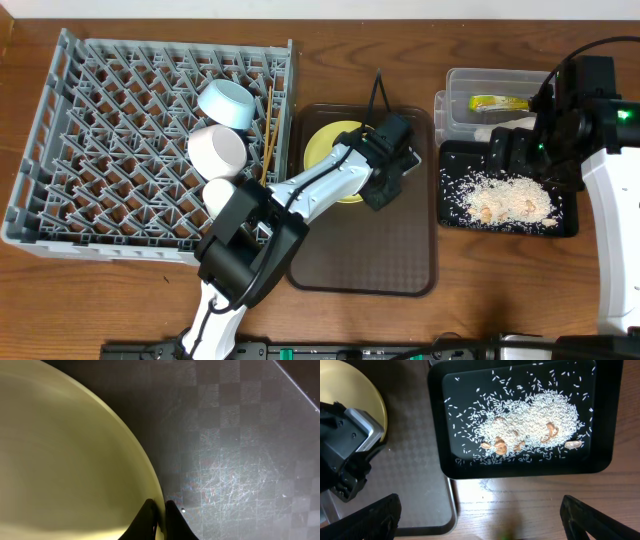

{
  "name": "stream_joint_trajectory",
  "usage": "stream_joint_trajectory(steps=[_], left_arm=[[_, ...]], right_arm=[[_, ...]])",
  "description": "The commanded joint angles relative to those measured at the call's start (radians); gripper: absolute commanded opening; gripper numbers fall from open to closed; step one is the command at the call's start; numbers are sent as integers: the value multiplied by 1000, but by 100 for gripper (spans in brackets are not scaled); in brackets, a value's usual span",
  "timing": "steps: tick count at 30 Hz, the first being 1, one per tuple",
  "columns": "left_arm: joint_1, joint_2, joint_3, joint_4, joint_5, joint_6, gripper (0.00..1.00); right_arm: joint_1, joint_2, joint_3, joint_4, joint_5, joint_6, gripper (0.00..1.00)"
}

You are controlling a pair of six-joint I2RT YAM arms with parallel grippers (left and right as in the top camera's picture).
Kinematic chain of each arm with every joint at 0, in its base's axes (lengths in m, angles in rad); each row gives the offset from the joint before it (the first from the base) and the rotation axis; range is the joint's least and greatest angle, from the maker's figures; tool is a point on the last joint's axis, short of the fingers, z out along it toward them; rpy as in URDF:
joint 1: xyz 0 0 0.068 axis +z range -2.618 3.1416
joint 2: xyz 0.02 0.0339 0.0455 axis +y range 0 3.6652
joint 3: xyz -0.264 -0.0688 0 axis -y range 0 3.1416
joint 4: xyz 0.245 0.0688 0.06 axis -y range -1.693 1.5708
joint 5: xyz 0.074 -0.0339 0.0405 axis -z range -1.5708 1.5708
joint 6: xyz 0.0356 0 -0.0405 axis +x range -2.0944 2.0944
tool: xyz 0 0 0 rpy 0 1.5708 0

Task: Sort waste into correct bins and load items into the dishwasher
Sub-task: 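Move the left gripper to the yellow plate and grasp its rim, then lift the yellow plate and carry it to the dish rack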

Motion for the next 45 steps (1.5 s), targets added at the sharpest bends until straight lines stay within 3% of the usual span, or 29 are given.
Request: stream_joint_trajectory(steps=[1, 17, 23, 27, 29, 34, 45], left_arm=[[0, -16, -3, -17, 5, -3, 8], [16, -388, 8, -20, -13, -45, 8], [95, -491, 8, -18, 2, -151, 8], [195, -539, 8, -3, 109, -207, 8], [275, -556, 8, 26, 257, -222, 8], [435, -555, 7, 96, 454, -348, 7], [612, -537, -2, 115, 577, -509, 8]], right_arm=[[1, -3, 2, -3, 2, 1, 99], [1, -3, 2, -1, 2, 0, 99], [1, -3, 2, -1, 2, 0, 99], [1, -3, 2, 1, 2, 0, 99], [1, -3, 2, 0, 2, 0, 99], [1, -3, 2, 0, 2, 0, 99], [1, -3, 2, -3, 2, 1, 99]])
